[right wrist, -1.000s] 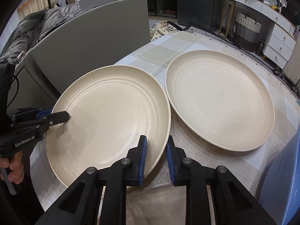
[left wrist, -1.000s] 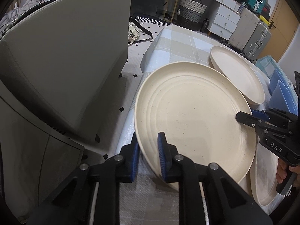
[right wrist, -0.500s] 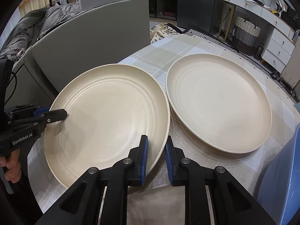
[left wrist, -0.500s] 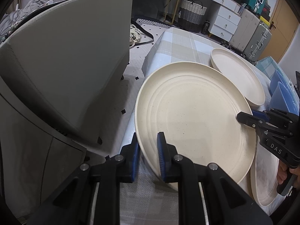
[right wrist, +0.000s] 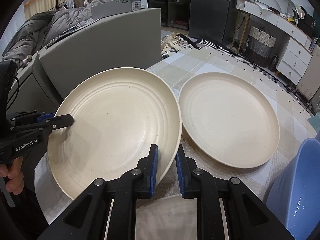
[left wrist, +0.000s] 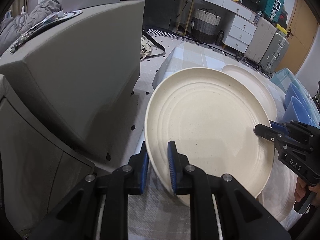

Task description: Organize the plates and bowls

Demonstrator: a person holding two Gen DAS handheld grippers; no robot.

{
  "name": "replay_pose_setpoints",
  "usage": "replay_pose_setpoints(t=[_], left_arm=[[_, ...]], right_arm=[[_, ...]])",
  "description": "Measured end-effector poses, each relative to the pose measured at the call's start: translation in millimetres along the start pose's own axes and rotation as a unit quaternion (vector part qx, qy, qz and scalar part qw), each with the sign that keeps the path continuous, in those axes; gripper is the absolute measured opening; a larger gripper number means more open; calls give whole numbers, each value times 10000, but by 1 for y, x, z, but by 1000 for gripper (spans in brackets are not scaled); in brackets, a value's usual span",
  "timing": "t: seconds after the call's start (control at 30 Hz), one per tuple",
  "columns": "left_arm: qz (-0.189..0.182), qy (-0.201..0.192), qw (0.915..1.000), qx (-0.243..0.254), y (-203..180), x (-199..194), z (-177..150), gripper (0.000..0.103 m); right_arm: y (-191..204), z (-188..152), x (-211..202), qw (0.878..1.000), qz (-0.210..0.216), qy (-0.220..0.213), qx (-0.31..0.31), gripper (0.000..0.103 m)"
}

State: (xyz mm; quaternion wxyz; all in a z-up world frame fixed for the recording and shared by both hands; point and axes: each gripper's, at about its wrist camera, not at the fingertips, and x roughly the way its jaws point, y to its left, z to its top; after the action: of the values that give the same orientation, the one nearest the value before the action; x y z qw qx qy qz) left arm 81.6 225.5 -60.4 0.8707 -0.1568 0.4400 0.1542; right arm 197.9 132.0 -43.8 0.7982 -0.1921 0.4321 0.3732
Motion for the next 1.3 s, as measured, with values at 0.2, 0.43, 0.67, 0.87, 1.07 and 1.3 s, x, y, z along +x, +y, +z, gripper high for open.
replay_pose_setpoints(t=[0.2,0.43,0.67,0.87,1.07,1.3], left_arm=[[-52,-131,9999,24,-5,-11,0,16],[-93,-244,9996,111,-17,-25,1,16],[-184,-333,9990,222,-34,-35,1,16],[-270,-350,9985,332,-52,-39,2,16],[-358,-350,9976,469,-73,-42,0,16],[-455,-363,9962,646,-99,-45,-2,16]], right_arm=[[3,-6,-22,9999,-61,-132,27,18],[1,-15,-48,9996,-102,-249,96,18],[-10,-27,-74,9989,-179,-376,218,18],[-24,-39,-95,9981,-236,-452,341,18],[-43,-51,-112,9972,-286,-491,491,18],[-63,-75,-135,9957,-342,-541,670,18]])
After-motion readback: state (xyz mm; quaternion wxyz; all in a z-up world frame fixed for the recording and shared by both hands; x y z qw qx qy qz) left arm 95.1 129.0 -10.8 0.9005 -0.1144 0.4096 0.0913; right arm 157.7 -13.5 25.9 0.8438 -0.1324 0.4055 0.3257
